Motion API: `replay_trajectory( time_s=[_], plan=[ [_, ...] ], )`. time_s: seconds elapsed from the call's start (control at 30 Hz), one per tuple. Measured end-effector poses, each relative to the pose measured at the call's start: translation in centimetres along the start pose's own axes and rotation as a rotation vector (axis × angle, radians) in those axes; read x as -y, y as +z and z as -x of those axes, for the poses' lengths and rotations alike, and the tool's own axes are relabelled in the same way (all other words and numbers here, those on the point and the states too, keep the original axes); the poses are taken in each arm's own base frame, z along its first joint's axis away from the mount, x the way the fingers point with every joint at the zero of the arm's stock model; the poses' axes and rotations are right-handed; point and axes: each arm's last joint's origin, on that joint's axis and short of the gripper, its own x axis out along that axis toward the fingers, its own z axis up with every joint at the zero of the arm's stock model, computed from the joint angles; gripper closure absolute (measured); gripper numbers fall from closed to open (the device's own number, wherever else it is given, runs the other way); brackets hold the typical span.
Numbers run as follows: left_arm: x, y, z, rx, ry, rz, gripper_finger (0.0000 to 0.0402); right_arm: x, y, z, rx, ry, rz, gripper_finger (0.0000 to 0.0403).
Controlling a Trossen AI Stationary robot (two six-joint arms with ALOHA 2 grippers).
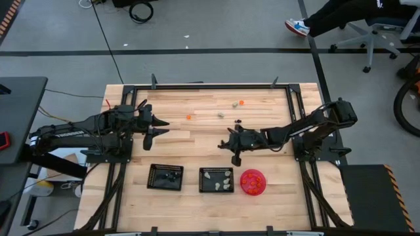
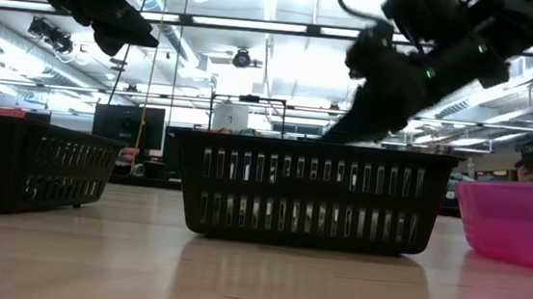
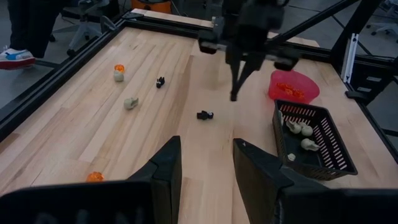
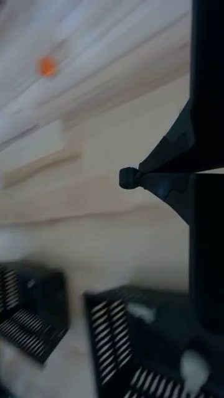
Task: Sort Halloween decoration
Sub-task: Put the black skeleton toy into the left black bin
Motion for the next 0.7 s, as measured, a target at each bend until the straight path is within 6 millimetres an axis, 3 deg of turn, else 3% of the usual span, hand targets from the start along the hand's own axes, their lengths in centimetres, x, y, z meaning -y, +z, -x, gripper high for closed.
replay_trajectory(
  time_s=[0.3,0.7],
  plan=[
    [0.0,0.0,0.0,0.001,0.000,0.000,0.0285,-1.8,3.3,0.4,0.232,0.085,0.044,0.0402],
    [0.0,0.0,0.0,0.001,0.000,-0.001,0.0285,-2.4,4.7,1.0,0.381,0.178,0.033,0.0401]
  ],
)
